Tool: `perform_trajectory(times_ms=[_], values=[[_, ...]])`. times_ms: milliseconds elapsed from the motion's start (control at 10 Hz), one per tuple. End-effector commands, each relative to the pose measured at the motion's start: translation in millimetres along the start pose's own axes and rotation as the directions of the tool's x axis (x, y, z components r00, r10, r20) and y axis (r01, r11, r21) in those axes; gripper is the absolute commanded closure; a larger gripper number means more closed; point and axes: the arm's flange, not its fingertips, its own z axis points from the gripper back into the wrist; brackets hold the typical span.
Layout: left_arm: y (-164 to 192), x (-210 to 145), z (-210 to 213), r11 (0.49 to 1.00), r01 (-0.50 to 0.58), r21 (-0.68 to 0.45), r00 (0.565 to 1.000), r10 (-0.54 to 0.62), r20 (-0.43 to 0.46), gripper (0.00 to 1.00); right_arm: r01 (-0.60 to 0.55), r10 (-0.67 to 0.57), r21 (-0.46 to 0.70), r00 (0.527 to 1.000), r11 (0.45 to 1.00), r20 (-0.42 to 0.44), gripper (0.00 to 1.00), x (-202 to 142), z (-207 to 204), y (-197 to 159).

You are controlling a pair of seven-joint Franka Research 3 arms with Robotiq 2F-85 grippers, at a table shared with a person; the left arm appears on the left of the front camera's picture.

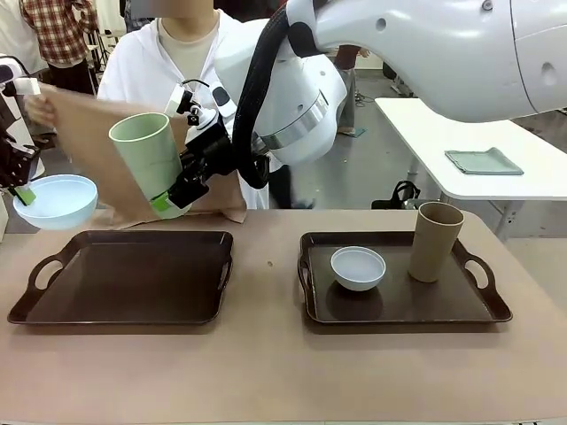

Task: Set up a tray with a mat and arrange the tableware.
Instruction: Pick up the Picnic Bowl and Reusable plastic cup from the Handle tray in front of the human's position and hold them in the air, then place the Picnic Bowl and Reusable plastic cup back onto the Handle tray in front of the human's position.

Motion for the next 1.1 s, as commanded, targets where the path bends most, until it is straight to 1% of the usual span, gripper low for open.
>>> perform_trajectory(times_ms=[0,1000], values=[[1.3,0.4,1.0,1.000,-0.002,0.007,1.000,0.002,0.007,1.00,-0.007,0.007,-0.002,1.000,1.000,0.000,1.00,2.1,1.8,0.4],[1.3,0.4,1.0,1.000,-0.002,0.007,1.000,0.002,0.007,1.00,-0.007,0.007,-0.002,1.000,1.000,0.000,1.00,2.1,1.8,0.4]])
